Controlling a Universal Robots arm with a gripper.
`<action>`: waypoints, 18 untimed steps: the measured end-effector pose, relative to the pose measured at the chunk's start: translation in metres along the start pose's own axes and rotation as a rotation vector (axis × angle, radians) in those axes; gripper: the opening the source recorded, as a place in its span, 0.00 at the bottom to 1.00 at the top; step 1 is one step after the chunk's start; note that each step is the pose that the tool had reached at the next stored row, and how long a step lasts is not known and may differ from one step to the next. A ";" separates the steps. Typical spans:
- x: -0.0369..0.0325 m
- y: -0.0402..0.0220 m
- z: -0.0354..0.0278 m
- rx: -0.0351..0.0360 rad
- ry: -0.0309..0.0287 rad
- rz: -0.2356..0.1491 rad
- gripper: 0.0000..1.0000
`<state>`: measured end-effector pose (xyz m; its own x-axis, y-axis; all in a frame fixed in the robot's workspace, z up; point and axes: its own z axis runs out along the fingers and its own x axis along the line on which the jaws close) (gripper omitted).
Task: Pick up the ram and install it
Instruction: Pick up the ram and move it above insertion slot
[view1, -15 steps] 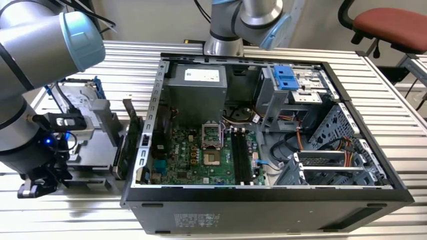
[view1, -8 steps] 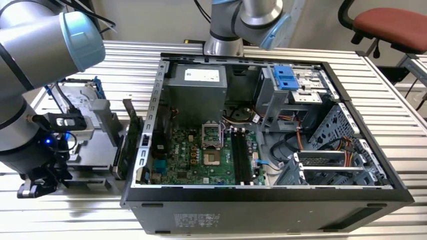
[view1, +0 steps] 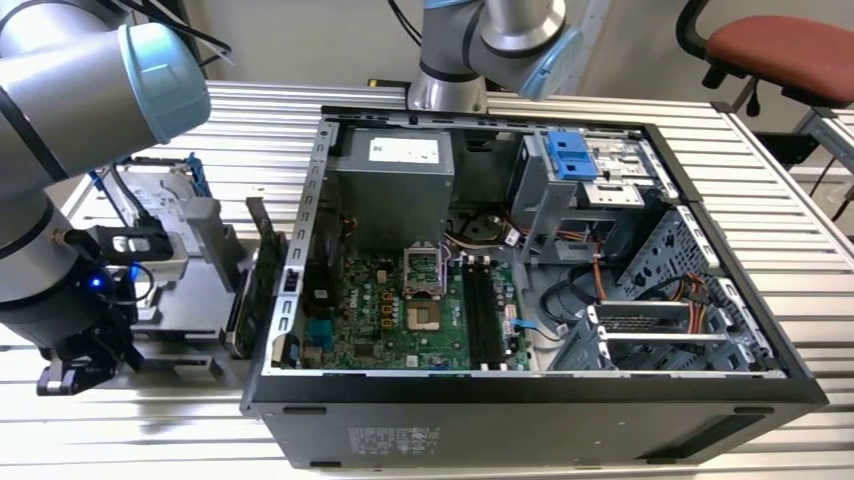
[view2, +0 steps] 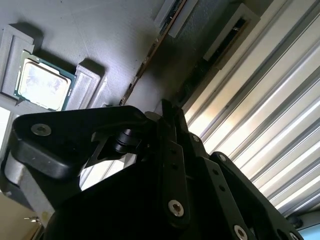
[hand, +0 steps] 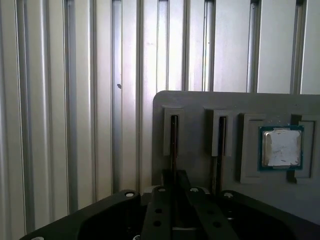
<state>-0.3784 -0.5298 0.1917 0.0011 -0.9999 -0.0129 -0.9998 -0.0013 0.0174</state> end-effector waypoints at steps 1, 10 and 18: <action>0.0000 0.0000 0.0000 0.0000 -0.0001 0.000 0.00; 0.0000 0.0000 0.0000 0.0000 -0.0001 0.001 0.00; -0.0001 0.0001 -0.0051 0.0000 -0.0001 0.001 0.00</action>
<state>-0.3784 -0.5297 0.1968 -0.0004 -0.9999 -0.0129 -0.9998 0.0001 0.0174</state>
